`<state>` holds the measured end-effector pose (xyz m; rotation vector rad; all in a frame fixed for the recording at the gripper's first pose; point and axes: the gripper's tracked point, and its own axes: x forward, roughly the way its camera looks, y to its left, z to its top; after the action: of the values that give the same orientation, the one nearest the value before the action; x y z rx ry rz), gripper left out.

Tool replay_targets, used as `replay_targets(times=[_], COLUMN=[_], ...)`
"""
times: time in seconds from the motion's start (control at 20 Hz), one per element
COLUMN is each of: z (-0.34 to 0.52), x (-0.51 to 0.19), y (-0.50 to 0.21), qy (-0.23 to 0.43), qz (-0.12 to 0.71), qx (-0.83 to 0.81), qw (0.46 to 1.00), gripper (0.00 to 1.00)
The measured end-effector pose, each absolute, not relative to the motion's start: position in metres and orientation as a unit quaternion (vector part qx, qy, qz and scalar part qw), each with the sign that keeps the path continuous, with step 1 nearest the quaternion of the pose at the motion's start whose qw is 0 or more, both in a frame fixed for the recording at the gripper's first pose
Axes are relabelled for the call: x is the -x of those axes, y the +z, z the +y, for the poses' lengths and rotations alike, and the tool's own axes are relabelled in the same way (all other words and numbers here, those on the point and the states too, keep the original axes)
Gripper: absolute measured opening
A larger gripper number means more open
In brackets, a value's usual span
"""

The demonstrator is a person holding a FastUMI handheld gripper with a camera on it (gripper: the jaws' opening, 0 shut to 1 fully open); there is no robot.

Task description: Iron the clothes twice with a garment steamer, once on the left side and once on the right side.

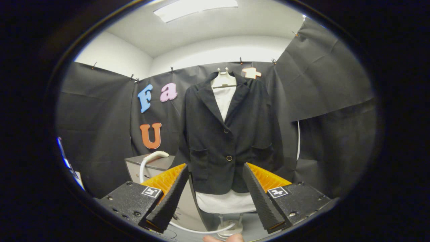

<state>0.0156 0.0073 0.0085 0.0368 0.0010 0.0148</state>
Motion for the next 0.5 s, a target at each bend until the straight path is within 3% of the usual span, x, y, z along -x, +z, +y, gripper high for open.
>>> replay_targets(times=[0.5], z=[0.133], x=[-0.052], y=[0.006], qy=[0.028], qz=[0.066], qx=[-0.067], qw=[0.995], gripper=[1.00])
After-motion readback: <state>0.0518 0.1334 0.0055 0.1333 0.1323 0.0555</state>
